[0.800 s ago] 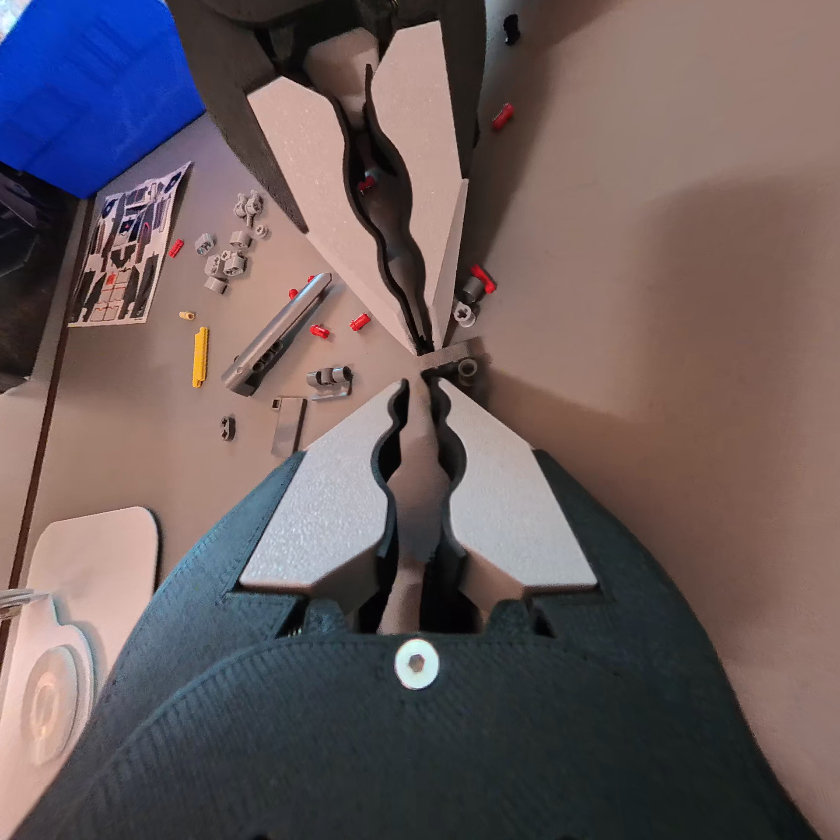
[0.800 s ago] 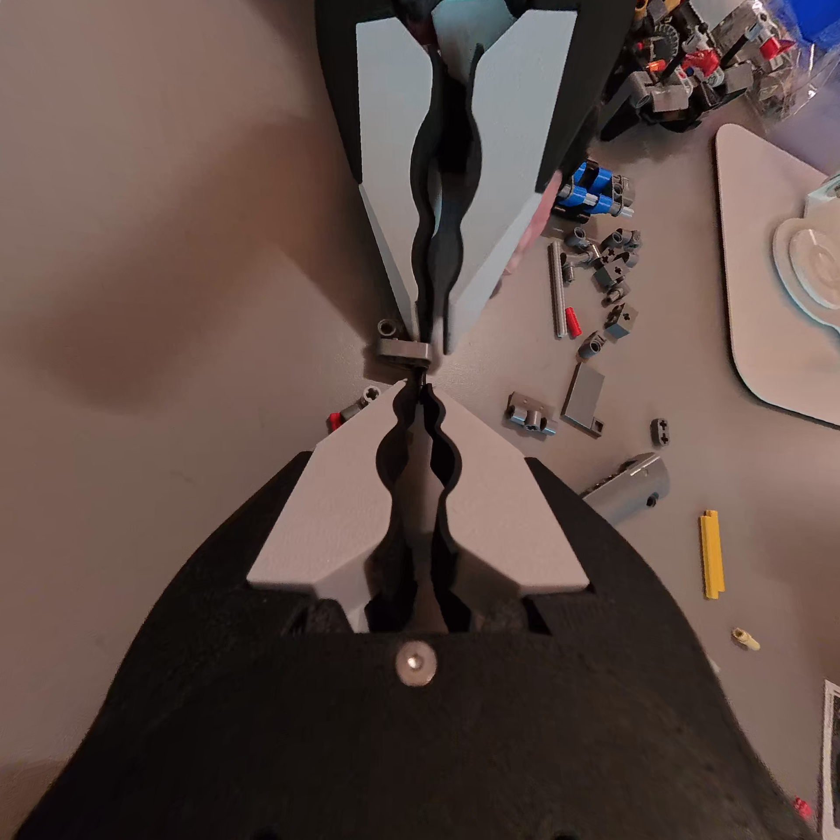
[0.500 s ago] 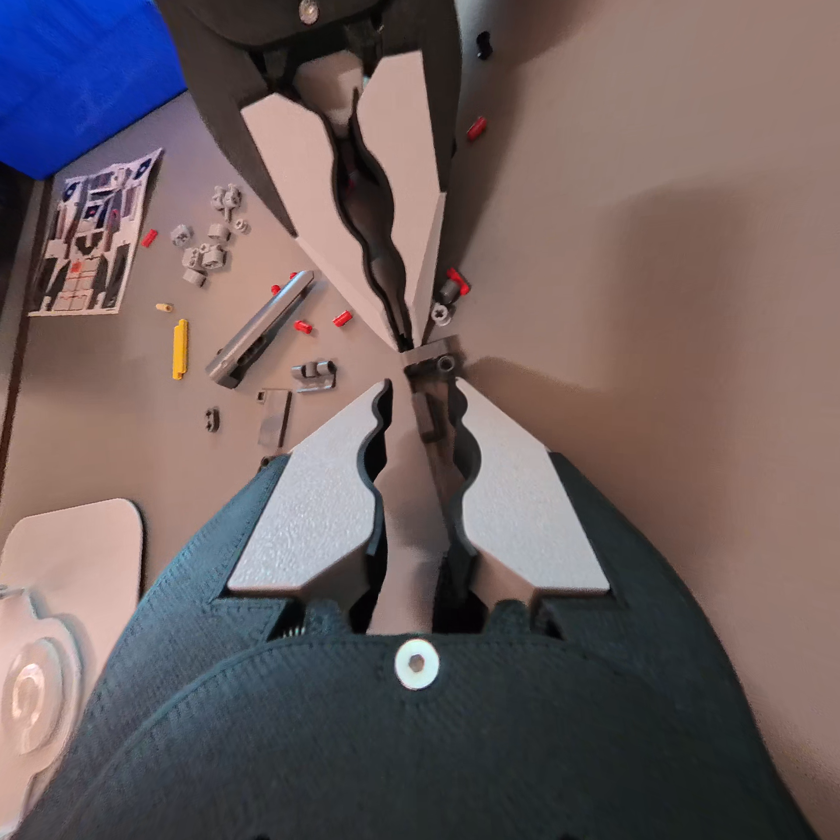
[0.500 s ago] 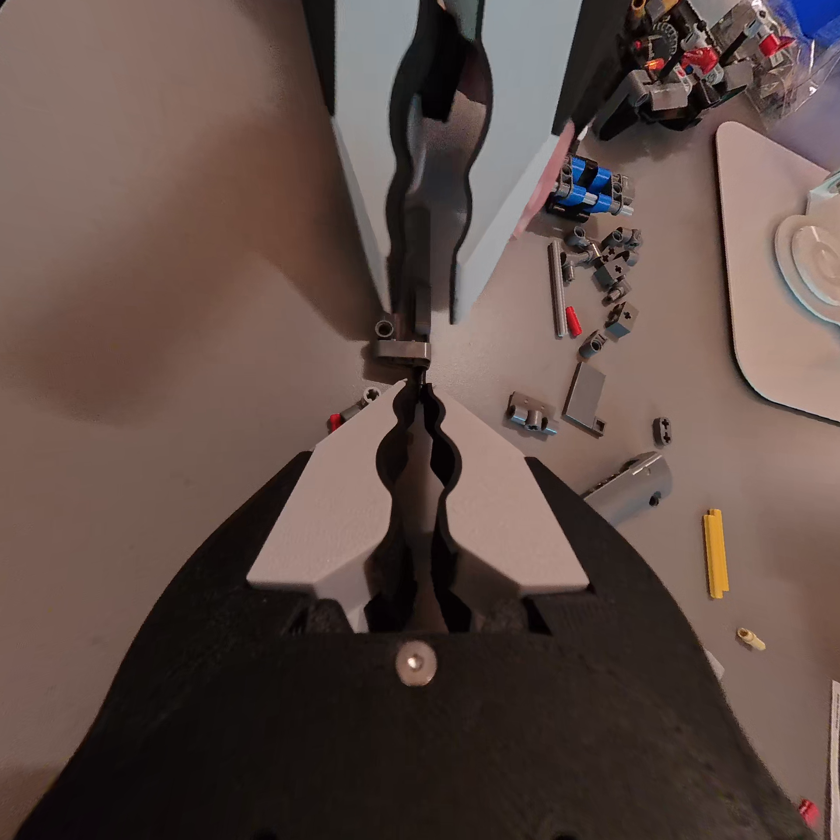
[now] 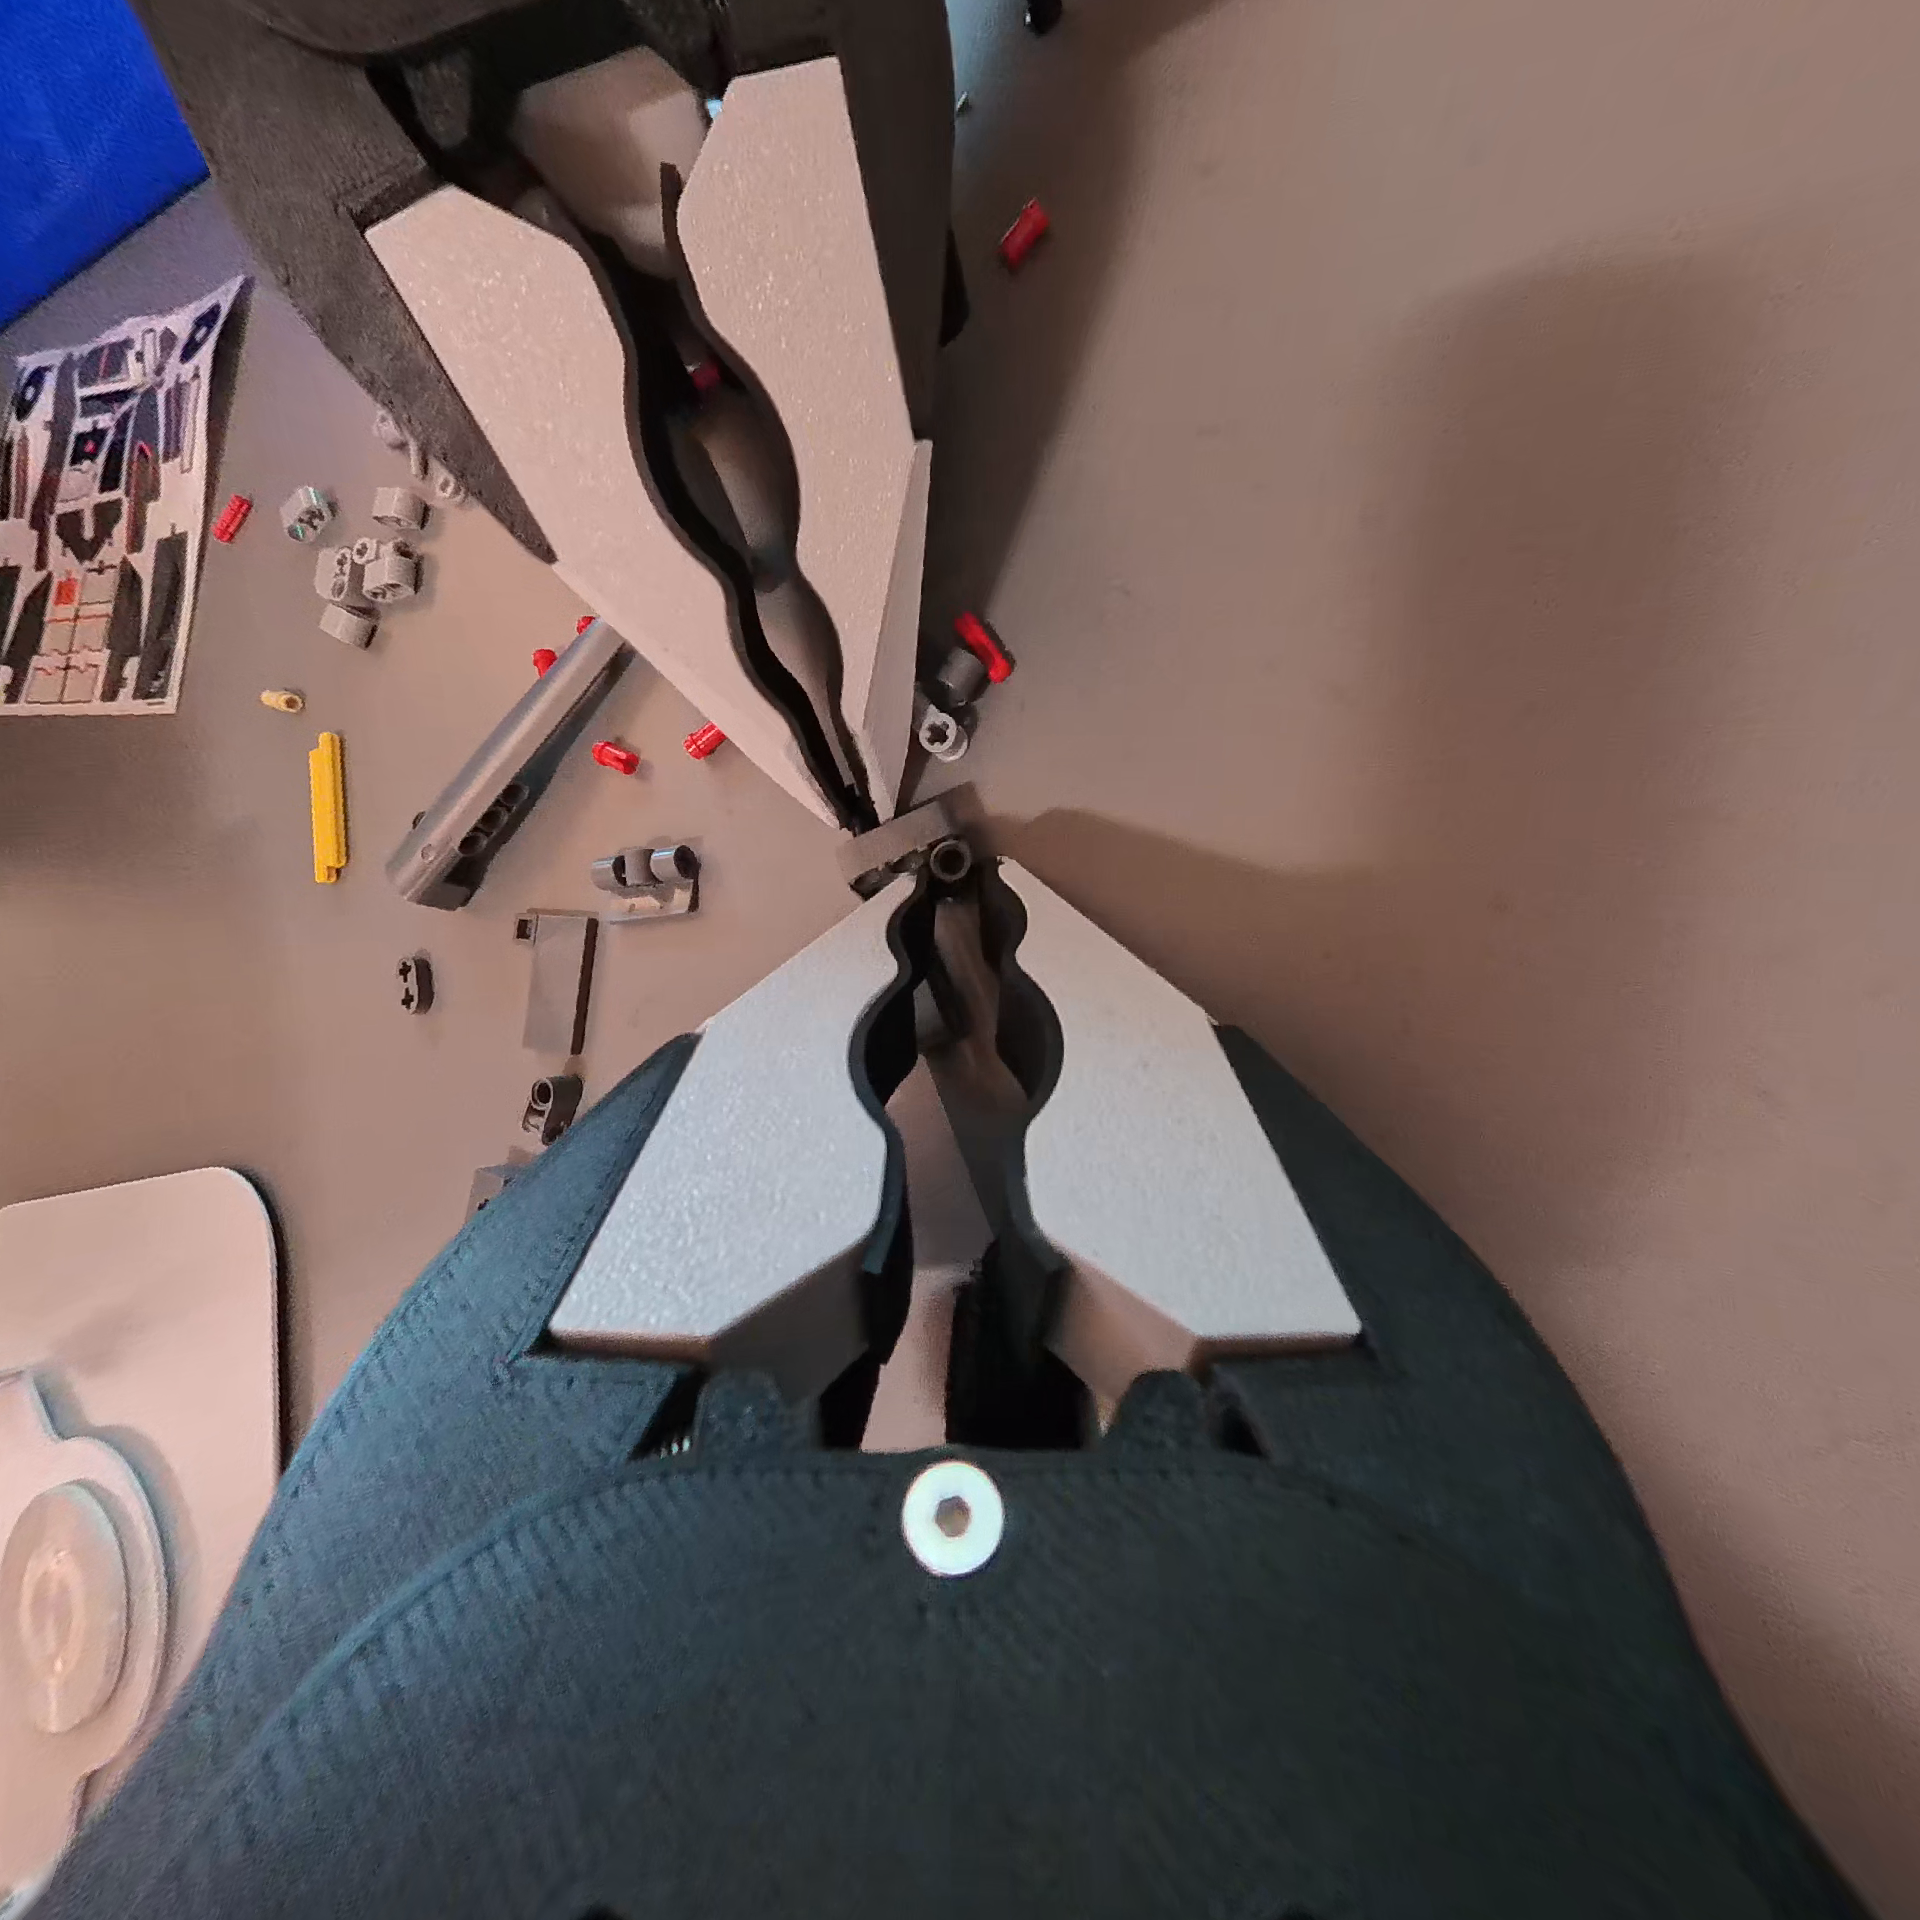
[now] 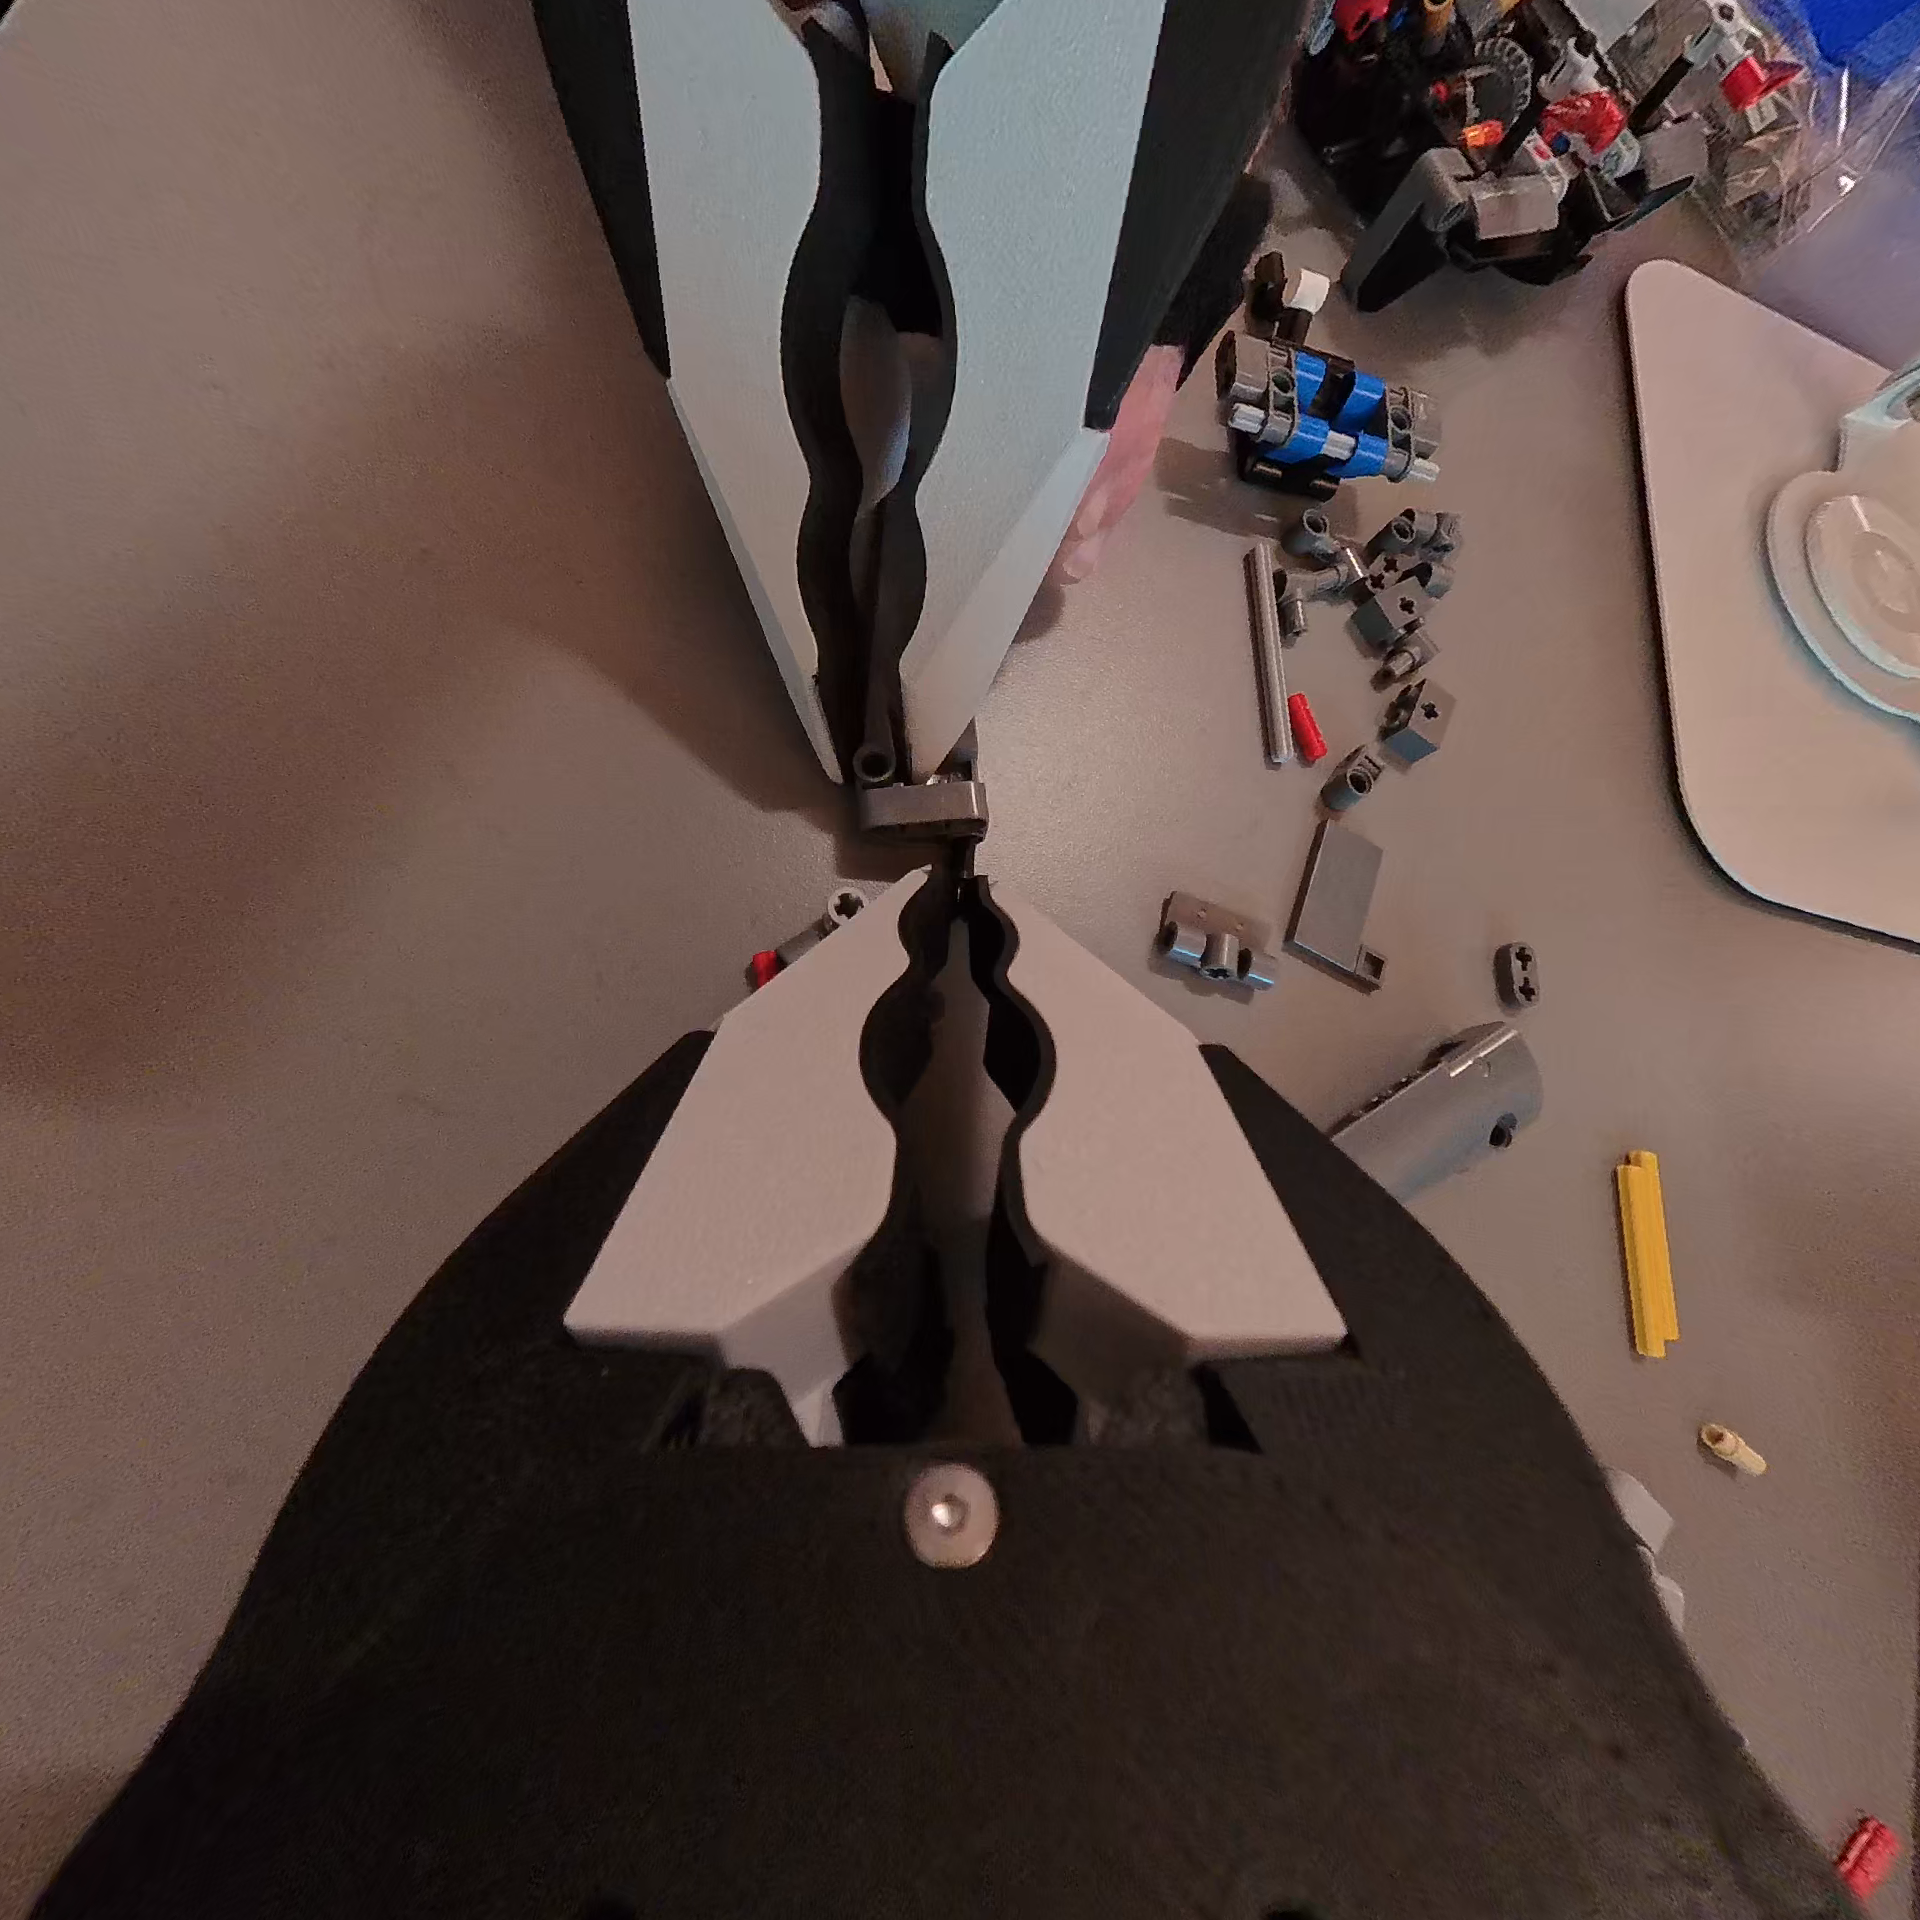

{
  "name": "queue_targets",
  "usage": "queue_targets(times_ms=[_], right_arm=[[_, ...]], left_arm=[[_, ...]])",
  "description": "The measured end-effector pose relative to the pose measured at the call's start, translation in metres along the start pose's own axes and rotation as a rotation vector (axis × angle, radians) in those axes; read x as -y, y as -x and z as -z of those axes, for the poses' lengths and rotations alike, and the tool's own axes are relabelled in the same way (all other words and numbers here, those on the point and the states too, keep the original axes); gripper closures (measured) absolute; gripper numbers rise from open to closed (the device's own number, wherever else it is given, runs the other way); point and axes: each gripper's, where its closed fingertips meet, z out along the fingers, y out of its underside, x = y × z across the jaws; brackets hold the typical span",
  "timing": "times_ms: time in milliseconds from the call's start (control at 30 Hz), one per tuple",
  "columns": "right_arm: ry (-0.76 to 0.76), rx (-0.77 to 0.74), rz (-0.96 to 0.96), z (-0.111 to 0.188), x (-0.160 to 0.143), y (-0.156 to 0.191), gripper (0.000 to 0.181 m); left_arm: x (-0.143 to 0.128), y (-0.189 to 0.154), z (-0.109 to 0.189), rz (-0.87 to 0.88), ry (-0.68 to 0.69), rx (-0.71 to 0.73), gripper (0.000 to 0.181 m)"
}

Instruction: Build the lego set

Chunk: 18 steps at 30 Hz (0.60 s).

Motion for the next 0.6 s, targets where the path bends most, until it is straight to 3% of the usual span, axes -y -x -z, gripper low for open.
queue_targets(times_ms=[400, 600], right_arm=[[-0.008, 0.024, 0.032, 0.0007, 0.0019, 0.0046, 0.179], [-0.002, 0.027, 0.038, 0.0009, 0.0029, 0.0070, 0.179]], left_arm=[[-0.0009, -0.0048, 0.0034, -0.030, -0.073, -0.094, 0.175], [-0.0028, -0.0045, 0.0054, -0.052, -0.057, -0.073, 0.175]])
